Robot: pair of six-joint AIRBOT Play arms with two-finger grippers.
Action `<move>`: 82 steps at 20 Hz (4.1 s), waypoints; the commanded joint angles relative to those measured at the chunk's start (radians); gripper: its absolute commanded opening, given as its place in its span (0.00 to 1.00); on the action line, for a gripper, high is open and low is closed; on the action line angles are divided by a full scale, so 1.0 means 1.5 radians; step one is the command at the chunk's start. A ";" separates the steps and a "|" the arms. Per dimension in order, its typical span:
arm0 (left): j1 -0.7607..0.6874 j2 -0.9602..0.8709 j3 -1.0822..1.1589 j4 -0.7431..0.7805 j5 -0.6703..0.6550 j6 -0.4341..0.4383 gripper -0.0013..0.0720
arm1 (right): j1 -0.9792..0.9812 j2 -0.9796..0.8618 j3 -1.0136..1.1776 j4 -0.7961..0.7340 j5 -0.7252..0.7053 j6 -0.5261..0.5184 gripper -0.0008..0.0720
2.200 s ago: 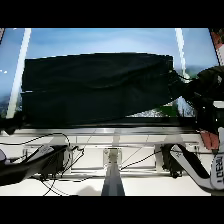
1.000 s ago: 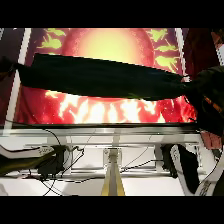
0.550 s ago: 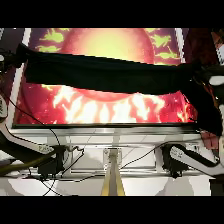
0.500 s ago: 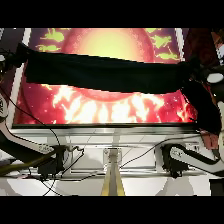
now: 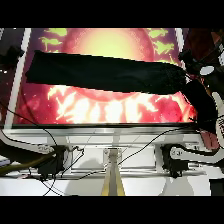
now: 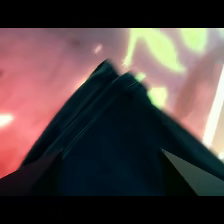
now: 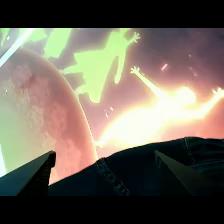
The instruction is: Fold the clothes and pants, and hang the long-sleeved shirts on hangers.
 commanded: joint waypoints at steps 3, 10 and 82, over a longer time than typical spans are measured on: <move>0.094 0.045 -0.101 0.067 -0.194 -0.023 0.90 | 0.002 -0.002 0.004 -0.031 0.045 0.000 0.96; 0.051 0.022 -0.227 -0.139 0.018 -0.011 0.92 | 0.018 -0.003 0.060 -0.047 0.178 -0.117 0.96; -0.048 0.391 -0.482 -0.014 -0.256 0.181 0.97 | 0.206 -0.247 0.607 -0.192 0.666 -0.011 0.04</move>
